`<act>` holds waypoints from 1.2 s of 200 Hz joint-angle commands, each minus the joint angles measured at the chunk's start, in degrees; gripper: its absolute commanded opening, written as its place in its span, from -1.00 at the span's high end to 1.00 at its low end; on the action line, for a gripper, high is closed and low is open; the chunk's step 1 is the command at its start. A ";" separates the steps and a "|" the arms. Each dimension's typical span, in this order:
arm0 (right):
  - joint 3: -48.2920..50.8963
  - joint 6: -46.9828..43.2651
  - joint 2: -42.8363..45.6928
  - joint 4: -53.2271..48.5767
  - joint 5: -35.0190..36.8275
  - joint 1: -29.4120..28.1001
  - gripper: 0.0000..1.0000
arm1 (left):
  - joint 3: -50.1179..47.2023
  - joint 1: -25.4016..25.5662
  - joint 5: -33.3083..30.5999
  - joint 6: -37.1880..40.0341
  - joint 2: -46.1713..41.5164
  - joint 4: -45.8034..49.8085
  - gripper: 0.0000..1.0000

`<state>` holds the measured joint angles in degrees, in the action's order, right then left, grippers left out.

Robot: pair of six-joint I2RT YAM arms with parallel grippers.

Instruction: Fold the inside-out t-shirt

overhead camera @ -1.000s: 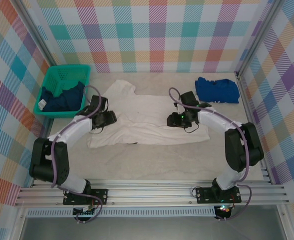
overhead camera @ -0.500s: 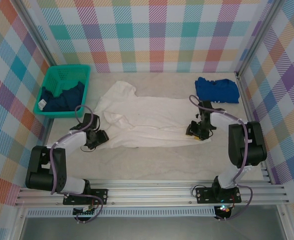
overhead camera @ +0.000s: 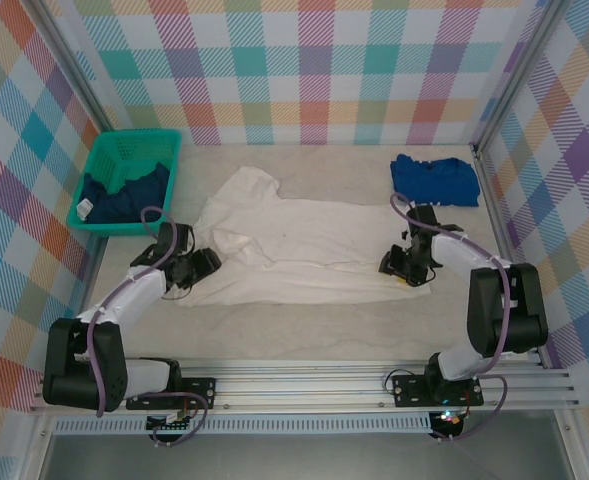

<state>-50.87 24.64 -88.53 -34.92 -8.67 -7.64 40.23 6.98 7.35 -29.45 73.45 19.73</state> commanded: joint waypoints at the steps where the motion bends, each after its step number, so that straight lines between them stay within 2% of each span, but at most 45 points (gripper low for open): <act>1: -2.16 -1.31 0.78 0.72 -0.97 -0.53 0.13 | 4.03 2.12 4.24 -1.77 3.75 -4.83 -0.19; 37: -1.08 -0.68 0.90 1.96 -1.61 -0.51 0.14 | 8.47 3.64 5.77 -1.99 12.69 -8.44 -0.14; 51: -1.24 -0.65 0.88 2.08 -1.92 -0.62 0.14 | 10.68 4.21 6.54 -1.88 16.31 -8.94 -0.04; 69: -1.50 -0.70 1.05 2.04 -1.97 -0.62 0.14 | 12.97 5.03 7.78 -2.27 20.15 -10.07 0.18; 105: -1.88 -0.74 1.08 2.04 -1.92 -0.71 0.14 | 18.65 6.10 8.70 -2.59 25.44 -11.76 0.79; 130: -1.95 -0.73 0.82 2.08 -2.05 -0.74 0.14 | 23.89 6.51 9.57 -3.00 29.79 -12.35 0.94; 157: -2.04 -0.74 0.99 1.97 -2.06 -0.80 0.14 | 28.72 6.84 9.89 -2.89 33.20 -11.84 0.95; 178: -2.13 -0.86 1.54 1.94 -2.23 -0.94 0.14 | 30.33 6.82 8.78 -1.78 32.94 -9.32 0.88; 190: -1.97 -1.27 2.03 1.83 -2.18 -1.08 0.14 | 29.88 6.82 6.83 -0.22 31.60 -6.80 0.76; 215: -1.45 -1.66 2.44 1.91 -1.61 -1.09 0.13 | 28.90 7.94 6.36 4.43 30.37 0.66 0.30; 240: -1.41 -1.53 1.46 2.50 -2.48 -1.15 0.14 | 27.65 10.00 5.99 7.27 29.71 3.30 0.06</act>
<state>-51.92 24.38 -87.59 -32.86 -9.74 -8.34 69.10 14.41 14.06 -26.65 106.15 16.84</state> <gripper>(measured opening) 0.433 0.435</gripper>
